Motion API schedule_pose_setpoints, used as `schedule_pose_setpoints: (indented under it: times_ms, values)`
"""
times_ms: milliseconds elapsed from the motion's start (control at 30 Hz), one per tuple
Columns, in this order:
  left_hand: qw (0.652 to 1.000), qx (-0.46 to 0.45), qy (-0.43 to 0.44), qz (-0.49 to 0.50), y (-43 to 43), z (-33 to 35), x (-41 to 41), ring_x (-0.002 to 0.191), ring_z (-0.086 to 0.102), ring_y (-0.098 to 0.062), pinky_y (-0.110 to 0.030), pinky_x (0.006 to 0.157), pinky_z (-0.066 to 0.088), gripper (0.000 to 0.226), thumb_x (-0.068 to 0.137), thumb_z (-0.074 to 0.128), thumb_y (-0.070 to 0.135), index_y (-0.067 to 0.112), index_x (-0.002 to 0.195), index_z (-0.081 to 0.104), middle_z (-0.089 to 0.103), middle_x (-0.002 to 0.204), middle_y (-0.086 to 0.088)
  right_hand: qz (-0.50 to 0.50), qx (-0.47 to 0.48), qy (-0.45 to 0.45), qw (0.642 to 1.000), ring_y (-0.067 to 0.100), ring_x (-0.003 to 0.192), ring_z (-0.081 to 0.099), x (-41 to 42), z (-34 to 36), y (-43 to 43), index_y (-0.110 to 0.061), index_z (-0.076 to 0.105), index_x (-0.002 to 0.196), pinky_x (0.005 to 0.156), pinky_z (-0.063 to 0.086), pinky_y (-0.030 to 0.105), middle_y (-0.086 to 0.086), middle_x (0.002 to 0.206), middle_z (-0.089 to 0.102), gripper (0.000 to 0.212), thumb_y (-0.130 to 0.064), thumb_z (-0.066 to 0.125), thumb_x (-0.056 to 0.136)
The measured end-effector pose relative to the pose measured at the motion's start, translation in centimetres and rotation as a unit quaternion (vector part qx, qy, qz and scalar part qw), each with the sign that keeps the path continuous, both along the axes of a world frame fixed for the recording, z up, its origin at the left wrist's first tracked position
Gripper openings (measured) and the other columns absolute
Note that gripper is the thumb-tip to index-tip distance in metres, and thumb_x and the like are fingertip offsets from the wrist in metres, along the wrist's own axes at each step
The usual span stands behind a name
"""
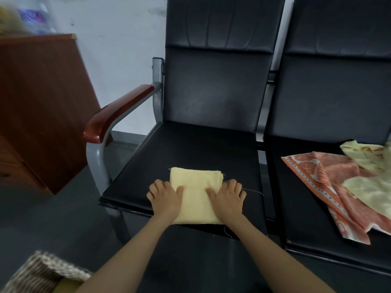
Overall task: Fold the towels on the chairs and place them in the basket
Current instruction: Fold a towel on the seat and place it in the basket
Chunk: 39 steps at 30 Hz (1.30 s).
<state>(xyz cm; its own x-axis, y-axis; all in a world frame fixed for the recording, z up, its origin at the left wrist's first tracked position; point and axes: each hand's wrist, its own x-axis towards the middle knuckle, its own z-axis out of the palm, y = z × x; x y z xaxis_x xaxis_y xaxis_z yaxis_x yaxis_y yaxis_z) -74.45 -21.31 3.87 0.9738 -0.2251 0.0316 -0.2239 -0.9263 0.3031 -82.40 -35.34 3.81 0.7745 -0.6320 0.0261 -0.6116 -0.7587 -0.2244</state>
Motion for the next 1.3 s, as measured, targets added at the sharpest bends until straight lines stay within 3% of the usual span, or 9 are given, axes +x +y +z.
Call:
schedule_pose_setpoints:
  times_ms: [133, 267, 433, 500, 633, 767, 967, 1067, 1300]
  values:
    - [0.999, -0.025, -0.008, -0.021, -0.2, 0.4, 0.2, 0.107, 0.044, -0.023, -0.035, 0.090, 0.032, 0.039, 0.098, 0.034, 0.049, 0.012, 0.105, 0.046, 0.049, 0.110, -0.003, 0.024, 0.002, -0.016, 1.000, 0.023, 0.119, 0.034, 0.0, 0.2, 0.4, -0.010, 0.043, 0.125, 0.103, 0.026, 0.036, 0.005, 0.129, 0.039, 0.050, -0.049, 0.026, 0.100]
    - [0.926, -0.336, 0.171, -0.013, -0.4, 2.4, 0.0, 0.076, 0.050, -0.016, -0.029, 0.061, 0.038, 0.036, 0.094, 0.051, 0.044, 0.011, 0.095, 0.037, 0.051, 0.090, -0.003, -0.021, 0.171, -0.132, 0.976, 0.022, 0.100, 0.054, -0.1, 2.1, -0.6, -0.012, 0.040, 0.111, 0.093, 0.039, 0.038, 0.006, 0.110, 0.057, 0.035, -0.044, 0.030, 0.101]
    - [0.834, -0.506, 0.218, -0.014, -1.1, 4.5, -0.6, 0.101, 0.052, -0.014, -0.029, 0.083, 0.046, 0.051, 0.094, 0.053, 0.041, 0.022, 0.135, 0.030, 0.045, 0.119, 0.002, -0.044, 0.399, -0.287, 0.870, 0.013, 0.085, 0.050, -1.5, 5.7, -2.4, -0.016, 0.027, 0.129, 0.078, 0.040, 0.031, 0.001, 0.108, 0.048, 0.040, -0.034, 0.046, 0.098]
    - [0.837, -0.501, 0.209, -0.063, -1.4, 4.4, -0.5, 0.114, 0.050, -0.015, -0.034, 0.098, 0.044, 0.046, 0.095, 0.051, 0.038, 0.034, 0.139, 0.037, 0.047, 0.126, 0.007, -0.033, 0.396, -0.312, 0.863, 0.012, 0.088, 0.048, -2.2, 6.1, -2.8, -0.028, 0.021, 0.141, 0.080, 0.037, 0.030, -0.005, 0.107, 0.044, 0.048, -0.033, 0.044, 0.099]
    - [0.836, -0.478, 0.233, -0.139, -1.5, 4.9, -0.4, 0.106, 0.055, -0.012, -0.020, 0.080, 0.045, 0.019, 0.097, 0.051, 0.026, 0.033, 0.103, 0.068, 0.060, 0.112, 0.011, 0.025, 0.349, -0.300, 0.887, 0.002, 0.080, 0.048, -2.9, 6.0, -4.0, -0.035, 0.044, 0.126, 0.066, 0.037, 0.018, -0.010, 0.097, 0.053, 0.027, -0.029, 0.034, 0.102]
    - [0.815, -0.444, 0.299, -0.222, -0.9, 5.5, -0.2, 0.111, 0.054, -0.010, -0.023, 0.090, 0.047, 0.033, 0.091, 0.061, 0.013, 0.036, 0.114, 0.063, 0.056, 0.123, 0.008, 0.063, 0.336, -0.272, 0.899, 0.002, 0.094, 0.050, -4.0, 6.3, -5.8, -0.034, 0.057, 0.109, 0.073, 0.036, 0.015, -0.018, 0.105, 0.055, 0.021, -0.028, 0.038, 0.101]
    - [0.857, -0.378, 0.253, -0.243, -1.1, 5.8, -0.3, 0.113, 0.050, -0.010, -0.025, 0.098, 0.044, 0.057, 0.083, 0.070, 0.008, 0.038, 0.129, 0.052, 0.047, 0.128, 0.002, 0.181, 0.489, -0.201, 0.829, 0.007, 0.114, 0.051, -6.8, 7.1, -8.5, -0.044, 0.044, 0.134, 0.089, 0.050, 0.027, -0.017, 0.129, 0.046, 0.053, -0.015, 0.059, 0.092]
    - [0.880, -0.324, 0.237, -0.254, -1.3, 6.0, -0.6, 0.111, 0.044, -0.006, -0.012, 0.086, 0.039, 0.069, 0.081, 0.072, 0.010, 0.036, 0.138, 0.044, 0.041, 0.126, 0.005, 0.190, 0.460, -0.127, 0.858, 0.007, 0.111, 0.051, -7.4, 7.4, -8.9, -0.041, 0.045, 0.133, 0.085, 0.051, 0.022, -0.017, 0.128, 0.042, 0.061, -0.009, 0.066, 0.086]
    - [0.935, -0.227, 0.108, -0.249, -2.7, 5.7, -2.2, 0.103, 0.042, -0.011, -0.020, 0.085, 0.033, 0.064, 0.085, 0.067, 0.023, 0.029, 0.142, 0.039, 0.040, 0.112, 0.006, 0.127, 0.259, -0.133, 0.948, 0.012, 0.108, 0.044, -6.7, 7.3, -8.4, -0.031, 0.045, 0.135, 0.088, 0.037, 0.023, -0.005, 0.117, 0.043, 0.064, -0.013, 0.072, 0.080]
